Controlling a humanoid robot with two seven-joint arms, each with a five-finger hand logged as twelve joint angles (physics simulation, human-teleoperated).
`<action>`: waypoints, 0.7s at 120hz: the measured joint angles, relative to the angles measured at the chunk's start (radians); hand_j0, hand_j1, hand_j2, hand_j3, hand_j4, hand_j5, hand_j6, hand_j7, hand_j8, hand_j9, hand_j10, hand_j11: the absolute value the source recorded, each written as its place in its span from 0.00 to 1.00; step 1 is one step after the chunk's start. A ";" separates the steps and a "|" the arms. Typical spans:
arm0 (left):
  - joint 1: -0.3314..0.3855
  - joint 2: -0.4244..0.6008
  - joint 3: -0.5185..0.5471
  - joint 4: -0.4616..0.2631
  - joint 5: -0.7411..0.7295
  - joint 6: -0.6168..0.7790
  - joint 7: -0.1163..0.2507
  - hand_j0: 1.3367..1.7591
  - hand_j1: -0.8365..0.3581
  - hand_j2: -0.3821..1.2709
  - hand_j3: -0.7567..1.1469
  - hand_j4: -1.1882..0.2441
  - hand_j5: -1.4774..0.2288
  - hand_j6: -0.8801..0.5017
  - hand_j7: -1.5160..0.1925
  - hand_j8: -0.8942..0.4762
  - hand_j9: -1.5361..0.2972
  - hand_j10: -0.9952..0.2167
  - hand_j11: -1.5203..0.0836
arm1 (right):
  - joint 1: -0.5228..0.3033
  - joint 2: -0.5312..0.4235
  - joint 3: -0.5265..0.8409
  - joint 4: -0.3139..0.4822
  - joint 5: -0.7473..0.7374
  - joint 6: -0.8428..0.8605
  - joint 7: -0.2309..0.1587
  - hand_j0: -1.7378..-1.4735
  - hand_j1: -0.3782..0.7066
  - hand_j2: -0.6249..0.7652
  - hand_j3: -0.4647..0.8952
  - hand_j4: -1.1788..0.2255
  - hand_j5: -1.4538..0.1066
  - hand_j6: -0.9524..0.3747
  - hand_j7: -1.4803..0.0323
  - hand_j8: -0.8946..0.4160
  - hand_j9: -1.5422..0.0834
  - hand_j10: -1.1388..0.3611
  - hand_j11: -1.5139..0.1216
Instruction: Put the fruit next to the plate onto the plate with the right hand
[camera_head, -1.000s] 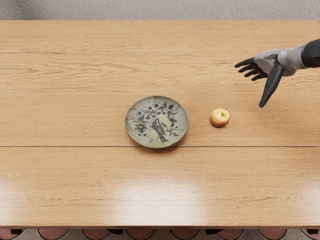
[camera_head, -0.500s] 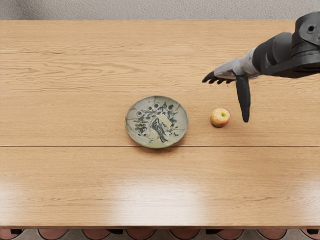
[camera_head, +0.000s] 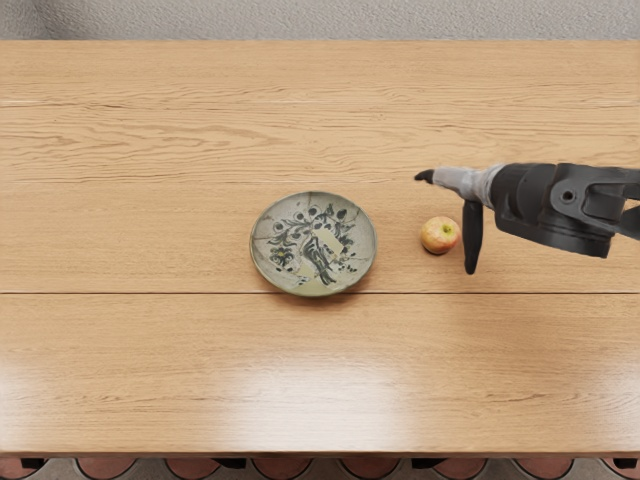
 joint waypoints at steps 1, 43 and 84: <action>0.000 0.000 0.000 0.000 0.000 0.000 0.000 0.76 0.99 0.23 0.40 0.83 0.87 0.64 0.89 0.65 0.84 0.82 0.95 | -0.003 0.000 0.000 0.000 -0.004 -0.004 0.000 0.30 0.05 0.45 0.34 0.82 0.91 0.70 0.96 0.66 0.93 0.74 0.91; 0.000 0.000 0.000 0.000 0.000 0.000 0.000 0.76 0.99 0.23 0.40 0.83 0.87 0.64 0.89 0.65 0.84 0.82 0.95 | -0.077 0.065 0.002 -0.054 -0.094 -0.102 0.000 0.30 0.05 0.45 0.34 0.82 0.91 0.69 0.96 0.66 0.93 0.74 0.91; 0.000 0.000 0.000 0.000 0.000 0.000 0.000 0.76 0.99 0.23 0.40 0.83 0.87 0.64 0.89 0.65 0.84 0.82 0.95 | -0.119 0.089 -0.003 -0.058 -0.121 -0.167 0.000 0.30 0.13 0.44 0.34 0.77 0.86 0.65 0.90 0.61 0.88 0.70 0.85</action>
